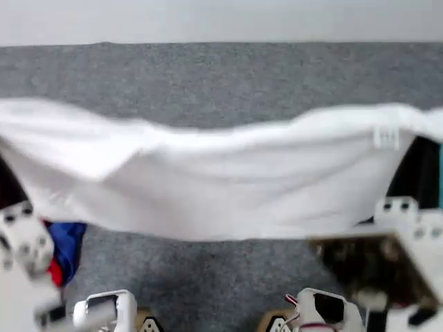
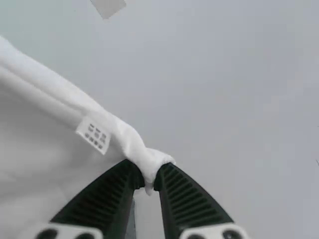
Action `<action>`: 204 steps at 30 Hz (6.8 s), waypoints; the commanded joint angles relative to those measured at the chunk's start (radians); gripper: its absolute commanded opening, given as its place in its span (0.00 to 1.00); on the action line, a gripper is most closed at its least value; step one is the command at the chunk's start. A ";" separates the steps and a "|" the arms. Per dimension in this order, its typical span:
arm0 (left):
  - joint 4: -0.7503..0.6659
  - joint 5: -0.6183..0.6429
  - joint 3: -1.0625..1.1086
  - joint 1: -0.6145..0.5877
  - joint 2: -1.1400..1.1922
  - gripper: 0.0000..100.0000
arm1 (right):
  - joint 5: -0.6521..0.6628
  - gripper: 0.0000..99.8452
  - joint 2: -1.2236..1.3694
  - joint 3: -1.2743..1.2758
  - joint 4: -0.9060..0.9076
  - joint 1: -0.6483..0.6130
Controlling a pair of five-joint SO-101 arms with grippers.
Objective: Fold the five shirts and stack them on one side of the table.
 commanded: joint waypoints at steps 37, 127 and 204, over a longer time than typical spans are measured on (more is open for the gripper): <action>-0.210 0.094 -0.323 0.061 1.324 0.00 | 0.032 0.01 0.584 0.852 -0.931 -0.148; 0.701 0.015 0.670 0.244 0.861 0.10 | 0.114 0.13 0.903 0.614 0.076 -0.119; 0.512 0.275 0.544 -0.948 0.569 0.01 | -0.417 0.01 1.380 0.617 -0.056 -1.017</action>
